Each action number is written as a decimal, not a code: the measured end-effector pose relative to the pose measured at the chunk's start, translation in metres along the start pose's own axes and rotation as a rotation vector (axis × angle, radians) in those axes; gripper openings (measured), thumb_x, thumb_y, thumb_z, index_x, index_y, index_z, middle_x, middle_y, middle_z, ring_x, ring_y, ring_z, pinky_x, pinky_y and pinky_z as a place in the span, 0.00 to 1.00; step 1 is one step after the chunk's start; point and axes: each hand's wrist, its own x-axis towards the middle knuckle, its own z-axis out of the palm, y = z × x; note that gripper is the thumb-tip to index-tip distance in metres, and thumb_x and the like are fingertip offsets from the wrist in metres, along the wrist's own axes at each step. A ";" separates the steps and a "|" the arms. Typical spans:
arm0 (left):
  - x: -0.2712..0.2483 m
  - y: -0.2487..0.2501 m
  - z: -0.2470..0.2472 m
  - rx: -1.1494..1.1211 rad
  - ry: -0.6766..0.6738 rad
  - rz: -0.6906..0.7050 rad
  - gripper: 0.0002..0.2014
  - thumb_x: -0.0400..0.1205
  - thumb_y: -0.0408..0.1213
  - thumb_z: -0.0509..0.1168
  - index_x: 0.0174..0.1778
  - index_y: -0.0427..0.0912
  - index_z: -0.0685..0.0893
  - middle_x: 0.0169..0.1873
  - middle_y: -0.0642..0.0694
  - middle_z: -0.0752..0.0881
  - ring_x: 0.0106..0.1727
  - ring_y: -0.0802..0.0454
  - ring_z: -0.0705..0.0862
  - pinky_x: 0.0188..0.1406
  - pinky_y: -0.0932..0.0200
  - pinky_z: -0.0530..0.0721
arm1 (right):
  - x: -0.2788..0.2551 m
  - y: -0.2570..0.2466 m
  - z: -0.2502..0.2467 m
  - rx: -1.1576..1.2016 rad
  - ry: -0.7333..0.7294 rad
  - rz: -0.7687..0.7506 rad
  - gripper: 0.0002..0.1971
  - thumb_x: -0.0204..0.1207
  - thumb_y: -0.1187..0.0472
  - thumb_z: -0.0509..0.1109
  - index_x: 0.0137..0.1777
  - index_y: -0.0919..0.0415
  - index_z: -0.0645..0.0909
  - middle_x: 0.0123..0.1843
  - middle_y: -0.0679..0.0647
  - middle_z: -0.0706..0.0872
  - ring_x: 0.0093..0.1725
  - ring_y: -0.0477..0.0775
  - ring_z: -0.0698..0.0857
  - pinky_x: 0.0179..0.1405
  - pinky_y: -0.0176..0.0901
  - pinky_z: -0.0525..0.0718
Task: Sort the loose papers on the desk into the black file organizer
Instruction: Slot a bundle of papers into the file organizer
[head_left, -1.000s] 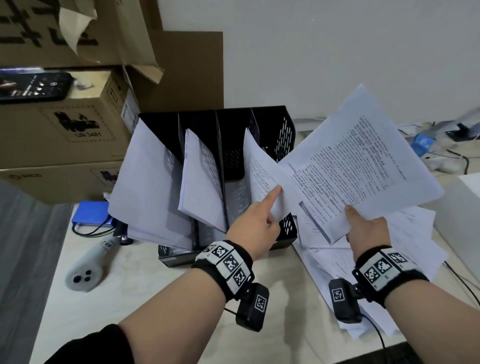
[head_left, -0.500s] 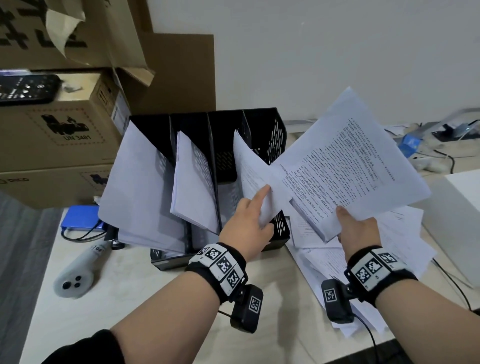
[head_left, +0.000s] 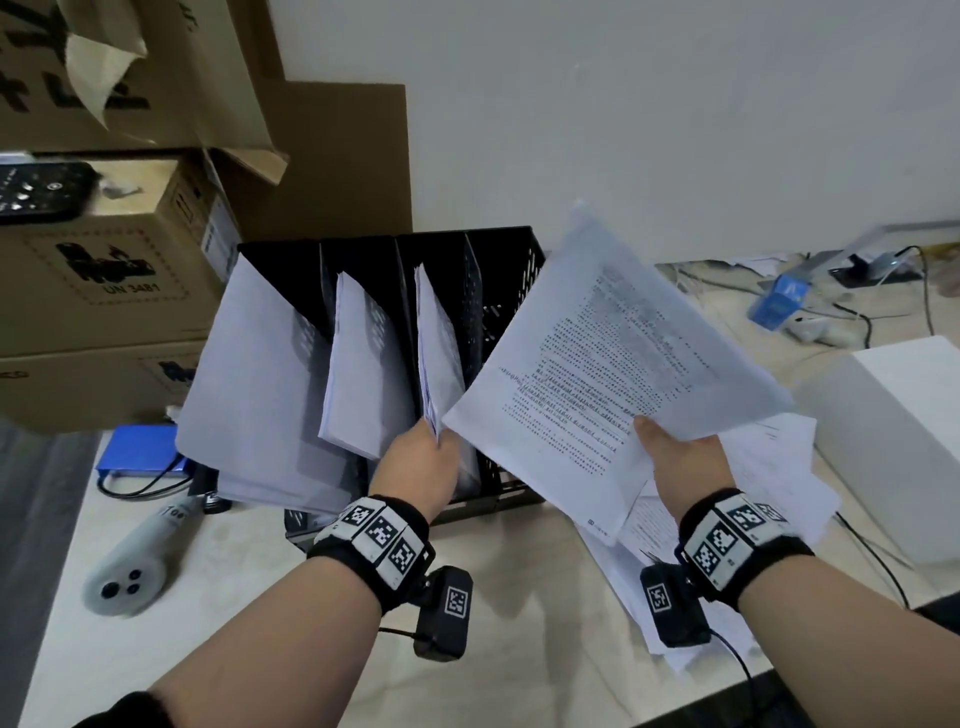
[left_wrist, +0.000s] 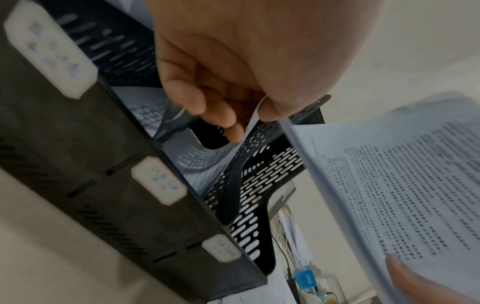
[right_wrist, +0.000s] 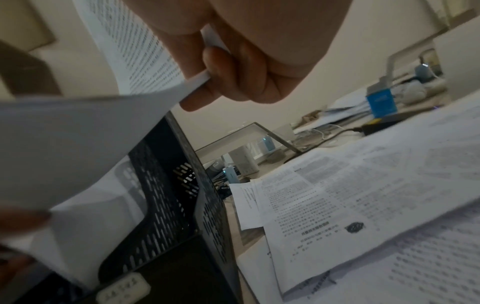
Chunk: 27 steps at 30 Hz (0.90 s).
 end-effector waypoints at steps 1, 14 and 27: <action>0.000 0.001 -0.004 0.007 0.023 0.016 0.13 0.85 0.41 0.56 0.34 0.44 0.73 0.33 0.43 0.81 0.39 0.38 0.80 0.36 0.51 0.75 | -0.001 -0.003 0.002 -0.037 -0.015 -0.021 0.05 0.82 0.59 0.73 0.46 0.52 0.80 0.46 0.46 0.86 0.55 0.59 0.84 0.58 0.46 0.77; -0.005 0.011 -0.027 0.145 0.141 0.243 0.07 0.83 0.37 0.56 0.38 0.44 0.69 0.27 0.42 0.77 0.30 0.35 0.79 0.31 0.49 0.78 | -0.018 -0.023 0.019 -0.194 -0.160 -0.363 0.26 0.77 0.68 0.64 0.51 0.31 0.88 0.46 0.29 0.90 0.42 0.32 0.86 0.42 0.43 0.84; -0.001 0.008 -0.023 0.349 0.003 0.201 0.08 0.84 0.33 0.56 0.39 0.45 0.70 0.36 0.40 0.85 0.34 0.41 0.77 0.34 0.54 0.75 | -0.013 -0.002 0.022 -0.307 -0.298 -0.638 0.32 0.72 0.79 0.69 0.44 0.31 0.86 0.46 0.35 0.91 0.47 0.43 0.89 0.45 0.44 0.86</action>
